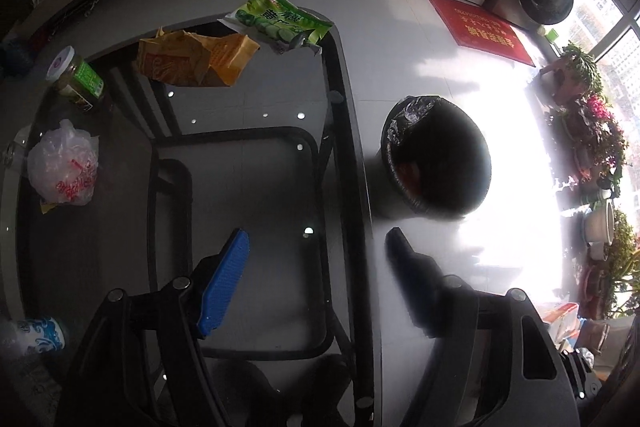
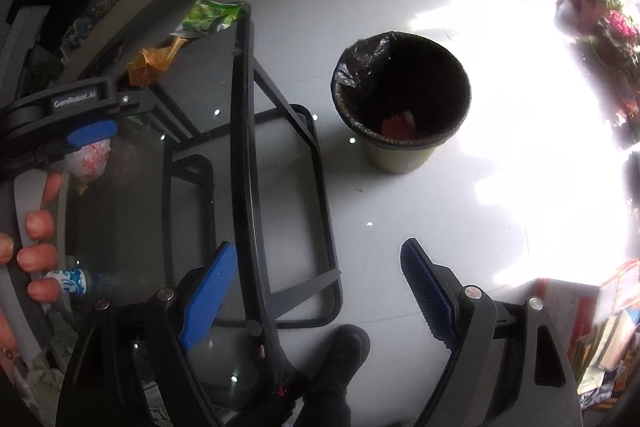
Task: Collect trash
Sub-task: 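Raise the open left gripper from the bin back toward the table, then move the right tool toward the yellow-orange paper bag on the table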
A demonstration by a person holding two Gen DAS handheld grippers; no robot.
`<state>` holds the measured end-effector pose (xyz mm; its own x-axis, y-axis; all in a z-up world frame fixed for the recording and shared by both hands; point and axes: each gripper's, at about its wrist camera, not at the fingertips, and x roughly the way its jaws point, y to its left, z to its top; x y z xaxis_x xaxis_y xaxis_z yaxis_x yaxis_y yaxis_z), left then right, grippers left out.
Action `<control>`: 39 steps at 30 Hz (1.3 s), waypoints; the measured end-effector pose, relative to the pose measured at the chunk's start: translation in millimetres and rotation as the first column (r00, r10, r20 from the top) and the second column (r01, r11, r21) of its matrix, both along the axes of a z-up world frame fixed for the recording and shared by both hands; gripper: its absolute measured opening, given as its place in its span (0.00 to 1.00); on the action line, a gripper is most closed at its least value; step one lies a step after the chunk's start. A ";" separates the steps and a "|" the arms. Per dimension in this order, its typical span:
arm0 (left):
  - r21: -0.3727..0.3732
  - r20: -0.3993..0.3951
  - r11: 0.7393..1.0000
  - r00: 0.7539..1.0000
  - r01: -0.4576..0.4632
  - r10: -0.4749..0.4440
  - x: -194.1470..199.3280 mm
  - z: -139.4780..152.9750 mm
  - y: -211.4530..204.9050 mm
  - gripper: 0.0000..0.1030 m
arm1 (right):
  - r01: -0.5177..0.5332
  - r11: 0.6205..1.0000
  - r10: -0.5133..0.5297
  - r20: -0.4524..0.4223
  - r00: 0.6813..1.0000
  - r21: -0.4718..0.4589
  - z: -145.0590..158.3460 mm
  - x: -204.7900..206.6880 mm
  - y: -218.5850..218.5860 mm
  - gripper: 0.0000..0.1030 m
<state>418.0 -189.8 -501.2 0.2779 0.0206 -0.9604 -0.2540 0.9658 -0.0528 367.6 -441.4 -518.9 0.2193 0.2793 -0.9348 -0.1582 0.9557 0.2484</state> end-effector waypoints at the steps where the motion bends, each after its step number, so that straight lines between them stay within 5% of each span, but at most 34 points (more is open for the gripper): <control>1: 0.001 -0.007 1.000 1.000 -0.029 0.029 -12.5 4.4 9.9 0.68 | -0.017 1.000 0.017 0.012 1.000 0.002 1.5 6.9 5.7 0.79; 10: 0.002 -0.089 0.964 0.961 -0.264 0.263 -116.3 22.5 83.9 0.68 | -0.305 0.952 0.302 0.150 0.941 -0.001 15.2 69.4 101.3 0.79; 18: -0.017 -0.105 0.923 0.918 -0.385 0.382 -175.6 40.9 115.3 0.68 | -0.458 0.888 0.446 0.156 0.881 0.046 8.9 123.5 204.0 0.79; 25: -0.045 -0.082 0.865 0.864 -0.500 0.496 -203.8 49.1 142.3 0.68 | -0.374 0.911 0.375 0.031 0.927 0.174 -30.2 183.6 256.7 0.79; 39: -0.056 -0.095 0.801 0.802 -0.596 0.589 -247.6 39.5 178.5 0.68 | -0.338 0.937 0.339 0.005 0.941 0.081 -59.3 215.5 317.7 0.79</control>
<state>170.4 -11.3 -461.7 0.1695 0.0826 -0.9821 -0.7812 0.6188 -0.0828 583.1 -123.6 -578.1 0.0909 0.4091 -0.9079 -0.4668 0.8229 0.3241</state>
